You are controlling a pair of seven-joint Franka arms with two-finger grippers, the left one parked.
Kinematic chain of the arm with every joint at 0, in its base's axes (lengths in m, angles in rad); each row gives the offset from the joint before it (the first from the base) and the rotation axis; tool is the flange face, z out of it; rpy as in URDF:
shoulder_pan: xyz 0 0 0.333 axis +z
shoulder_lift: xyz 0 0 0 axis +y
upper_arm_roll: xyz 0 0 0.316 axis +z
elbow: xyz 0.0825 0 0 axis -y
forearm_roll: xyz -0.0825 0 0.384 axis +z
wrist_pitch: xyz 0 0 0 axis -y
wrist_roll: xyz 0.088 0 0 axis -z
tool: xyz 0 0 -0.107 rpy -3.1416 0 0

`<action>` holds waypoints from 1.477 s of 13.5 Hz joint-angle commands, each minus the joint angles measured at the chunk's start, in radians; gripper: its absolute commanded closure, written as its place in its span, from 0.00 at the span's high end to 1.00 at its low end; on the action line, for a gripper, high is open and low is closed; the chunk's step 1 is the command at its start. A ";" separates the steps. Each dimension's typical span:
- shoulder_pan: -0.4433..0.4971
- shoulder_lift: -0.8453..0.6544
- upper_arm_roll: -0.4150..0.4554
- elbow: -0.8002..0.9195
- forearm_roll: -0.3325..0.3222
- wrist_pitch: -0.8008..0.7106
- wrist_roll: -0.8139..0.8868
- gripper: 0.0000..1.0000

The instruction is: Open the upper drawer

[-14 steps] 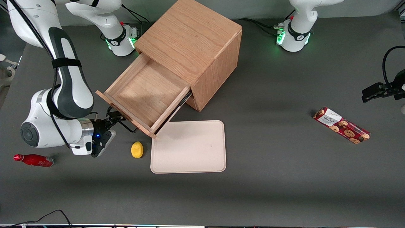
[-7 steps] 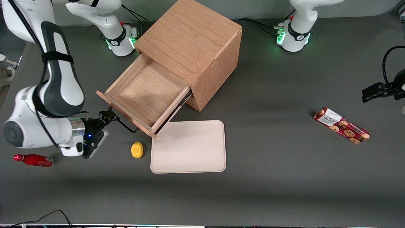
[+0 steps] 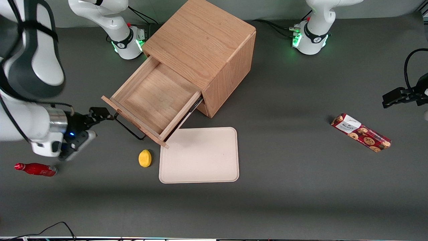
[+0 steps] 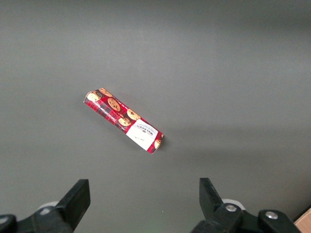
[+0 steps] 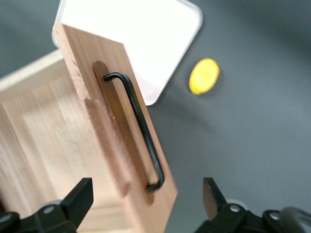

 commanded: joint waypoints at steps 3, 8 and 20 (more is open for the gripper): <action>0.006 -0.242 0.020 -0.213 -0.105 0.008 0.431 1.00; -0.003 -0.403 -0.046 -0.423 -0.192 0.103 0.476 1.00; -0.128 -0.454 -0.072 -0.415 -0.232 0.110 0.326 1.00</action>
